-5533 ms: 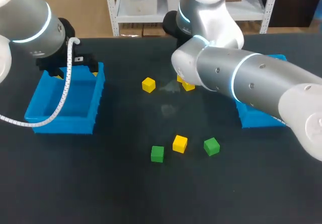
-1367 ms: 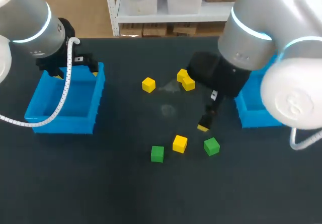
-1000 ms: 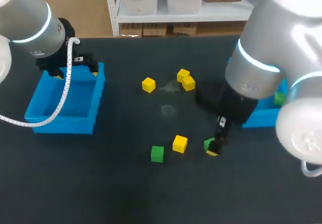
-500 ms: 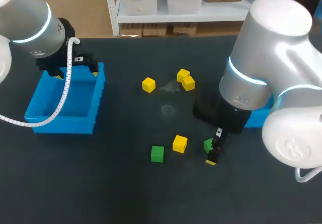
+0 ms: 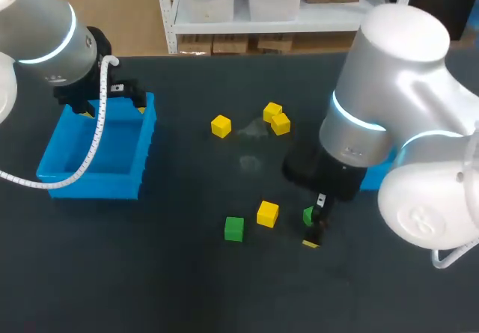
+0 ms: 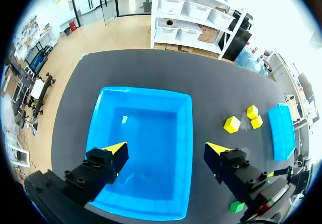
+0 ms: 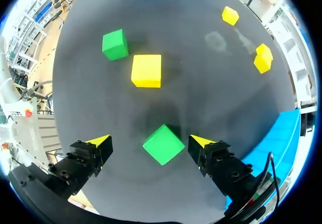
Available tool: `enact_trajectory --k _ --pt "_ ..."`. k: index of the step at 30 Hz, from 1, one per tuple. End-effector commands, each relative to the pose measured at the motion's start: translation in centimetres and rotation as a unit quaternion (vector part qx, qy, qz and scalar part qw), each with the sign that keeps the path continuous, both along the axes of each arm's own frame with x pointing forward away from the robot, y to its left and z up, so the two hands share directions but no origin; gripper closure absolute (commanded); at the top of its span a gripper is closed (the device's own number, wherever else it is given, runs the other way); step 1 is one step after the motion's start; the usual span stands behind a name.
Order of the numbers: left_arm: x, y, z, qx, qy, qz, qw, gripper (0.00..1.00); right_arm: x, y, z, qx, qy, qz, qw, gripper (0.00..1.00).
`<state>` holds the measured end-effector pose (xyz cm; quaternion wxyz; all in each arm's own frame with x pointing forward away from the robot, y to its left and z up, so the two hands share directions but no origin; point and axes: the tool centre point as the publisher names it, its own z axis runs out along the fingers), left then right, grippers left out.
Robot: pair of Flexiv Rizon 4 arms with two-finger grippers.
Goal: Put the green cubes in the right bin and the yellow cubes in the left bin.
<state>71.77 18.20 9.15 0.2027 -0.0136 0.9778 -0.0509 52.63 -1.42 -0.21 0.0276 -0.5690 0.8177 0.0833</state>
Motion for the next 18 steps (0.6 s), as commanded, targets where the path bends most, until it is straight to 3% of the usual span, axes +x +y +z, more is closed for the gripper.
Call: enact_trajectory --k 1,2,4,6,8,18 --pt "0.0 -0.1 0.0 0.001 0.0 0.001 1.0 0.0 0.3 0.1 -0.3 -0.007 0.006 0.004 1.0 0.01" --pt "0.0 -0.1 0.0 0.001 0.0 0.001 1.0 0.0 0.3 0.0 -0.3 -0.007 0.006 0.003 1.0 0.52" --pt "0.0 -0.1 0.0 0.001 0.0 0.001 1.0 0.0 0.4 -0.1 -0.4 -0.01 0.007 0.004 1.0 0.6" --pt "0.0 -0.1 0.0 0.001 0.0 0.001 1.0 0.0 0.6 -0.3 -0.4 -0.013 0.007 0.004 1.0 0.82" --pt "0.0 -0.1 0.0 0.001 0.0 0.001 1.0 0.0 0.7 -0.3 -0.5 -0.015 0.006 0.005 1.0 0.97" --pt "0.0 -0.1 0.0 0.001 0.0 0.001 1.0 0.0 2.0 -1.0 0.1 -0.024 -0.015 -0.003 1.0 1.0"
